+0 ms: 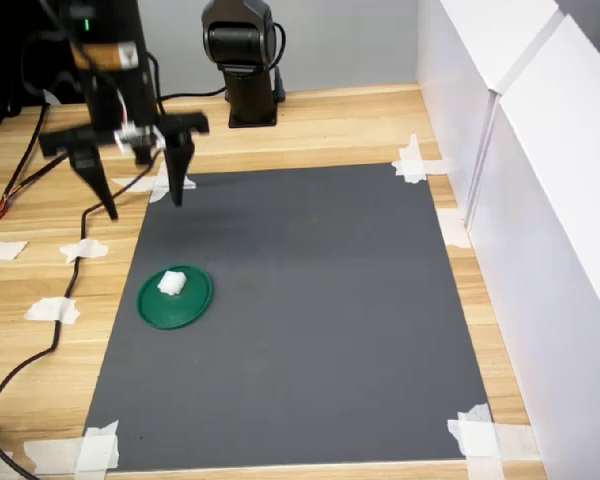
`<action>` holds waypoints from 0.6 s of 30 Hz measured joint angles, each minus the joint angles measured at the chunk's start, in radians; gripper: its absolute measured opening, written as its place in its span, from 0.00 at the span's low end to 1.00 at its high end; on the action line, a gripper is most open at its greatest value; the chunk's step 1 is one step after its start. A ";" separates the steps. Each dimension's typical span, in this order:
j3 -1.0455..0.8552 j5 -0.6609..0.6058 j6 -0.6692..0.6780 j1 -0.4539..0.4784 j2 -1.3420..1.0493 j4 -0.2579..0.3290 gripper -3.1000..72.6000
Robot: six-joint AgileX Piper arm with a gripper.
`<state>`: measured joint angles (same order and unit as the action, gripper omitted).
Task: Grasp a white terminal and put it on the green lid.
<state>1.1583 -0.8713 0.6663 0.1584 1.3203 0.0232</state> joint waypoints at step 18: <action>-0.110 0.021 -0.447 0.000 -0.481 0.221 0.02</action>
<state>1.0484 -0.8499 0.2195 0.1584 0.8398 0.2443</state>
